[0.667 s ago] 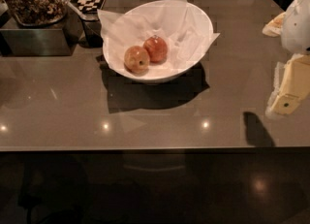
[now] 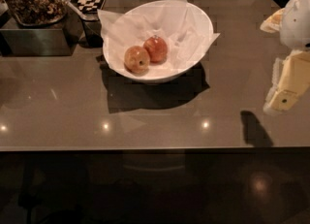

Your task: Pick apple from white bowl

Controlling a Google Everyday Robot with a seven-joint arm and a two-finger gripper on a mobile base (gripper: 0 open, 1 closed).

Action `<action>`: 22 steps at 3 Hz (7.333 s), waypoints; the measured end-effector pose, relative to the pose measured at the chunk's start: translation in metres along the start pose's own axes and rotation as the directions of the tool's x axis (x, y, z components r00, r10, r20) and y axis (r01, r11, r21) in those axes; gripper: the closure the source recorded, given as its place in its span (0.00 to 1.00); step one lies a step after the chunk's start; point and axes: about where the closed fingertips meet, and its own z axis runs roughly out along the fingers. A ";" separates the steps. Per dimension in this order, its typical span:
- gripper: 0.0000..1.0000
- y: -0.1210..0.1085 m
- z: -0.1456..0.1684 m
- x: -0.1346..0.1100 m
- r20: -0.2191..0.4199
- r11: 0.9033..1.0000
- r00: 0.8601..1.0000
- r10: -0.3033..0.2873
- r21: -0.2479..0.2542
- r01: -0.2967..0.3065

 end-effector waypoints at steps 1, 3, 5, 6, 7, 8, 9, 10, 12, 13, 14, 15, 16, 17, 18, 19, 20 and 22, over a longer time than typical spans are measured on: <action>0.00 -0.024 0.002 -0.036 0.101 0.995 0.990 -0.096 0.007 0.096; 0.00 -0.079 0.024 -0.144 0.301 0.955 0.911 -0.281 -0.008 0.297; 0.00 -0.092 0.026 -0.147 0.337 0.961 0.902 -0.269 0.032 0.274; 0.00 -0.118 0.046 -0.157 0.387 0.958 0.879 -0.277 0.035 0.286; 0.19 -0.124 0.049 -0.158 0.394 0.959 0.877 -0.273 0.040 0.281; 0.42 -0.124 0.049 -0.158 0.394 0.959 0.877 -0.273 0.040 0.281; 0.35 -0.124 0.049 -0.158 0.395 0.959 0.877 -0.273 0.040 0.281; 0.32 -0.130 0.077 -0.173 0.429 0.947 0.857 -0.286 -0.007 0.320; 0.26 -0.143 0.126 -0.195 0.462 0.916 0.832 -0.307 -0.093 0.390; 0.27 -0.153 0.140 -0.199 0.454 0.909 0.831 -0.322 -0.098 0.405; 0.27 -0.162 0.153 -0.204 0.482 0.905 0.811 -0.331 -0.081 0.418; 0.26 -0.167 0.163 -0.206 0.516 0.905 0.791 -0.328 -0.067 0.420; 0.27 -0.167 0.173 -0.207 0.563 0.910 0.768 -0.305 -0.067 0.410; 0.28 -0.161 0.185 -0.211 0.603 0.908 0.748 -0.278 -0.088 0.409; 0.28 -0.152 0.196 -0.216 0.634 0.903 0.731 -0.252 -0.117 0.413; 0.28 -0.144 0.207 -0.221 0.651 0.895 0.722 -0.235 -0.144 0.421; 0.32 -0.140 0.214 -0.216 0.641 0.892 0.735 -0.222 -0.171 0.418; 0.74 -0.140 0.215 -0.206 0.620 0.895 0.754 -0.216 -0.182 0.406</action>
Offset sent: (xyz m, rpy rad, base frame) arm 0.1226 0.1339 0.0370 0.2121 -0.0704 0.4583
